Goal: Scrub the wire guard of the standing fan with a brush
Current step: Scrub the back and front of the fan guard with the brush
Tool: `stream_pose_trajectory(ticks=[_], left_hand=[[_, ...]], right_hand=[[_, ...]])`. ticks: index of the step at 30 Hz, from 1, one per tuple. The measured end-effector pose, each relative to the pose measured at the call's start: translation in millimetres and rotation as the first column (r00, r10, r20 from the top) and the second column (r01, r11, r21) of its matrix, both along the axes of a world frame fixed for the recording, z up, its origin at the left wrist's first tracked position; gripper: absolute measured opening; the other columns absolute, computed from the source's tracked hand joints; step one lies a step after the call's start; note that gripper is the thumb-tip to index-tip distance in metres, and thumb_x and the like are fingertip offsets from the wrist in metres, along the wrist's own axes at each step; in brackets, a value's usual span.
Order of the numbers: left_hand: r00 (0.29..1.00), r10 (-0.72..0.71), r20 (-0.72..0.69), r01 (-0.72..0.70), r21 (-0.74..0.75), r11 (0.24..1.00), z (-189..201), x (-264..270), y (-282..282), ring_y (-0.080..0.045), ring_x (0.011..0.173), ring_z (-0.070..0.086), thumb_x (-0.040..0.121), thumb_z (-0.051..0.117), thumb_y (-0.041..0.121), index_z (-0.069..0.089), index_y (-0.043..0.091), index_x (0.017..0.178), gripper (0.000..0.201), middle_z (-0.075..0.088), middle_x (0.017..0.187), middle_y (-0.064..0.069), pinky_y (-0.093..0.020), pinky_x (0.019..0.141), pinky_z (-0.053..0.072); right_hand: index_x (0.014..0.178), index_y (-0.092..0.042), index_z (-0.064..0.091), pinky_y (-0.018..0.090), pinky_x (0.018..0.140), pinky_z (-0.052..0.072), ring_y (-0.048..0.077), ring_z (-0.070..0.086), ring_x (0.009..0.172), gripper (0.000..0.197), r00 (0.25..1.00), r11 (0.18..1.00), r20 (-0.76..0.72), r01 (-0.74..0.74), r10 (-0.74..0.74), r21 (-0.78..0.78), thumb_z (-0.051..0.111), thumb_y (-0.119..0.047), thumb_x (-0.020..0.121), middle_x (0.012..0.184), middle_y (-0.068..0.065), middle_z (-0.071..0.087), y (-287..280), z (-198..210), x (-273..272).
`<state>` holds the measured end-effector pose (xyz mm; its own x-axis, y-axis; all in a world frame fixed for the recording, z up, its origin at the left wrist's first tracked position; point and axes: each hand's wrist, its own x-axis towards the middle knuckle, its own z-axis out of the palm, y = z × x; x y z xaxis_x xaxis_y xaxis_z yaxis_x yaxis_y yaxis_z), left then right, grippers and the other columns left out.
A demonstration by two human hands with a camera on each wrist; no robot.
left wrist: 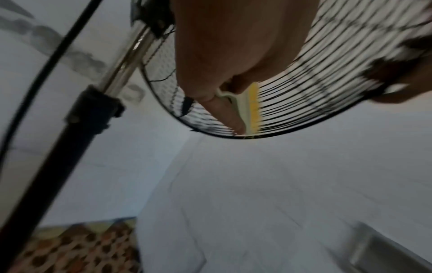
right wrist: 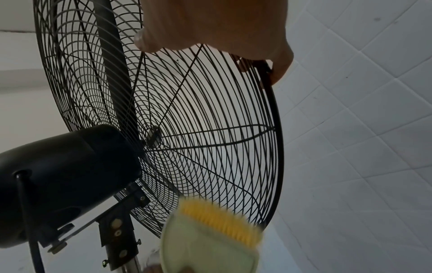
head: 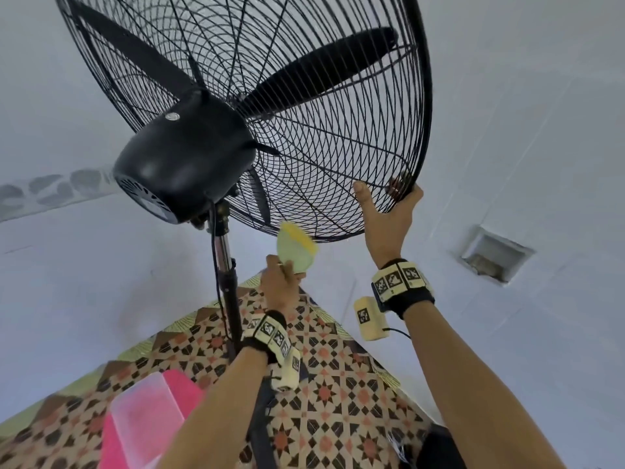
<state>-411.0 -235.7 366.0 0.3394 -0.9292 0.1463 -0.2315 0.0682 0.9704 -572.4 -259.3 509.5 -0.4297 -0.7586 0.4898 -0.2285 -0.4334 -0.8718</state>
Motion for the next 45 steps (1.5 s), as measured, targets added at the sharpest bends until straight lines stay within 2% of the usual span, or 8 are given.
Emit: stream_pose_trajectory(ticks=[4, 8, 16, 21, 29, 35, 39, 45], left_hand=[[0.999, -0.030, -0.022, 0.029, -0.030, 0.999, 9.0, 10.8, 6.4, -0.006, 0.072, 0.068, 0.111, 0.046, 0.016, 0.042, 0.007, 0.110, 0.010, 0.065, 0.109, -0.010, -0.012, 0.055, 0.053], [0.953, -0.283, -0.103, 0.261, -0.185, 0.947, 8.3, -19.6, 19.9, -0.018, 0.094, 0.078, 0.110, 0.047, 0.015, 0.044, 0.009, 0.113, 0.008, 0.069, 0.116, -0.004, -0.036, 0.079, 0.065], [0.995, 0.028, -0.097, -0.026, 0.022, 0.999, -41.1, -8.5, -12.7, -0.028, 0.093, 0.077, 0.105, 0.052, 0.035, 0.042, 0.024, 0.104, 0.015, 0.069, 0.114, -0.012, -0.045, 0.068, 0.065], [0.985, -0.146, -0.096, 0.128, -0.170, 0.977, -14.1, -44.1, 14.1, -0.014, 0.097, 0.077, 0.111, 0.045, 0.012, 0.043, 0.017, 0.105, 0.008, 0.069, 0.114, -0.010, -0.025, 0.076, 0.062], [0.960, 0.280, -0.030, -0.277, 0.086, 0.957, -24.9, -28.9, -13.3, -0.028, 0.090, 0.068, 0.109, 0.050, 0.018, 0.042, 0.008, 0.106, 0.013, 0.062, 0.101, -0.008, -0.013, 0.051, 0.043], [0.989, -0.104, -0.101, 0.088, -0.152, 0.984, -33.9, -86.7, 22.0, -0.013, 0.095, 0.077, 0.110, 0.047, 0.012, 0.043, 0.002, 0.115, 0.012, 0.069, 0.119, -0.015, -0.027, 0.074, 0.063], [0.980, -0.040, -0.194, -0.007, -0.234, 0.972, -22.8, -98.8, 6.5, -0.025, 0.103, 0.076, 0.111, 0.047, 0.012, 0.040, 0.000, 0.111, 0.014, 0.066, 0.122, -0.017, -0.040, 0.084, 0.064], [0.941, 0.272, -0.200, -0.272, 0.031, 0.962, -31.9, -88.9, -9.1, -0.005, 0.072, 0.066, 0.110, 0.047, 0.009, 0.039, 0.003, 0.106, 0.011, 0.058, 0.099, -0.006, -0.008, 0.054, 0.050]], right_hand=[[0.139, -0.018, 0.037, 0.018, 0.100, 0.043, 0.015, 0.052, 0.120, 0.092, 1.000, 1.000, 0.010, -0.010, 0.010, 0.004, 0.081, -0.065, 0.074, 0.131, 0.000, 0.054, 0.6, -2.1, 0.7], [0.138, -0.020, 0.037, 0.026, 0.103, 0.045, 0.014, 0.052, 0.118, 0.092, 1.000, 1.000, 0.021, 0.001, -0.001, 0.003, 0.081, -0.067, 0.072, 0.128, -0.002, 0.054, -2.4, -4.5, -0.4], [0.139, -0.016, 0.038, 0.009, 0.100, 0.042, 0.009, 0.052, 0.124, 0.092, 0.996, 0.996, 0.036, -0.085, 0.086, -0.028, 0.087, -0.058, 0.072, 0.135, -0.002, 0.054, -3.5, 1.6, -7.8], [0.140, -0.018, 0.039, 0.017, 0.104, 0.044, 0.006, 0.052, 0.124, 0.093, 0.994, 0.995, 0.060, -0.092, 0.094, -0.022, 0.090, -0.055, 0.071, 0.135, -0.004, 0.053, 0.2, -2.5, -10.6], [0.139, -0.015, 0.039, 0.028, 0.104, 0.047, 0.011, 0.053, 0.122, 0.096, 0.991, 0.991, 0.022, -0.130, 0.130, -0.008, 0.089, -0.059, 0.070, 0.133, -0.001, 0.053, -2.2, 0.6, -15.7], [0.132, -0.014, 0.039, 0.026, 0.096, 0.049, 0.010, 0.055, 0.111, 0.095, 0.985, 0.985, -0.033, -0.169, 0.170, 0.018, 0.090, -0.060, 0.066, 0.125, 0.001, 0.054, -6.2, 4.8, -28.0], [0.131, -0.014, 0.040, 0.026, 0.096, 0.050, 0.011, 0.055, 0.111, 0.096, 0.981, 0.983, -0.059, -0.184, 0.184, 0.013, 0.091, -0.061, 0.065, 0.125, 0.001, 0.053, -7.7, 8.9, -29.2], [0.131, -0.015, 0.039, 0.023, 0.094, 0.050, 0.010, 0.054, 0.110, 0.096, 0.975, 0.981, -0.106, -0.193, 0.193, 0.010, 0.090, -0.063, 0.064, 0.126, 0.000, 0.051, -6.7, 3.6, -35.6]])
